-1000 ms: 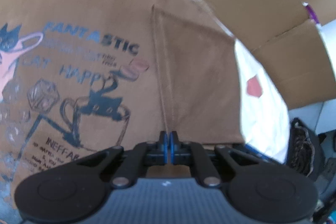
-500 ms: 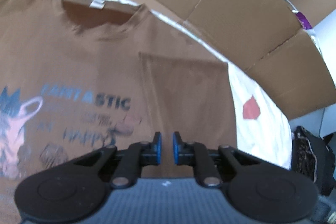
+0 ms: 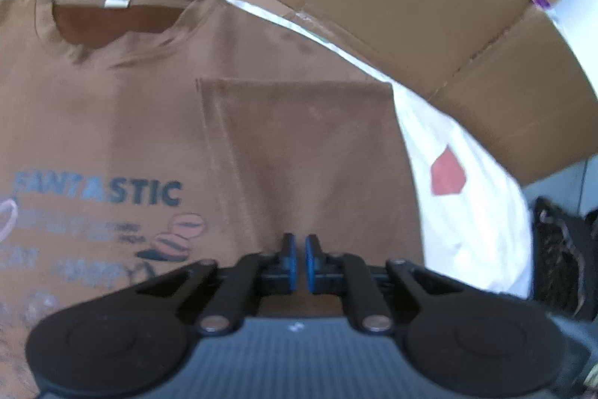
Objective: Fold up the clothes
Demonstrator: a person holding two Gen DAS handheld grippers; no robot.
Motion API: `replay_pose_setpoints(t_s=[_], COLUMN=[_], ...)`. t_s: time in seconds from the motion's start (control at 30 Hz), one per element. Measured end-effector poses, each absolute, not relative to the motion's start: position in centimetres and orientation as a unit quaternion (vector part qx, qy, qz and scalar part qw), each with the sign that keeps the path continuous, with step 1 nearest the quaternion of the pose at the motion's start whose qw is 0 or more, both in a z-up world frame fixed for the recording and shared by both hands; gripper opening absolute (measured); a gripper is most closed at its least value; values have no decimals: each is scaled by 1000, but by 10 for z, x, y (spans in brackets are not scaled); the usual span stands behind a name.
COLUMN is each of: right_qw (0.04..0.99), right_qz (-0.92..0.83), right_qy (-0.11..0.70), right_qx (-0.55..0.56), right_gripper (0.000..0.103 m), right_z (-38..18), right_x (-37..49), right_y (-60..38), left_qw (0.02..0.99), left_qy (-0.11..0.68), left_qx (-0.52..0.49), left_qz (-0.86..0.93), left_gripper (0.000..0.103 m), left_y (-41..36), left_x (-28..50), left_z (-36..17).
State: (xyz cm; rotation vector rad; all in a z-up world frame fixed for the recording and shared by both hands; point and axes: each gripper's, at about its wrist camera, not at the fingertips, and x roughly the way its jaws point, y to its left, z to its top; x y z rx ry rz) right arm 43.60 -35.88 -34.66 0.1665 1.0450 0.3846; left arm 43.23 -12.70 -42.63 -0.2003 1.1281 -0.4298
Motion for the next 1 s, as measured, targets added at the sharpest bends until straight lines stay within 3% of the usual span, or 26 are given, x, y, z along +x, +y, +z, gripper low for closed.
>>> replay_pose_setpoints(t_s=[0.3,1.0], right_qw=[850,854], right_qz=[177,197], right_qy=[490,480], right_qx=[81,30], right_gripper=[26,23], right_z=[-337,-347], right_x=[444,501], right_y=[-362,-328], left_qw=[832,817], left_qy=[513,524], left_qx=[-73,-98], left_qz=[-199,-219], left_gripper=[6,3], left_y=[-107,-115], left_x=[441,473], left_z=[-410,-430])
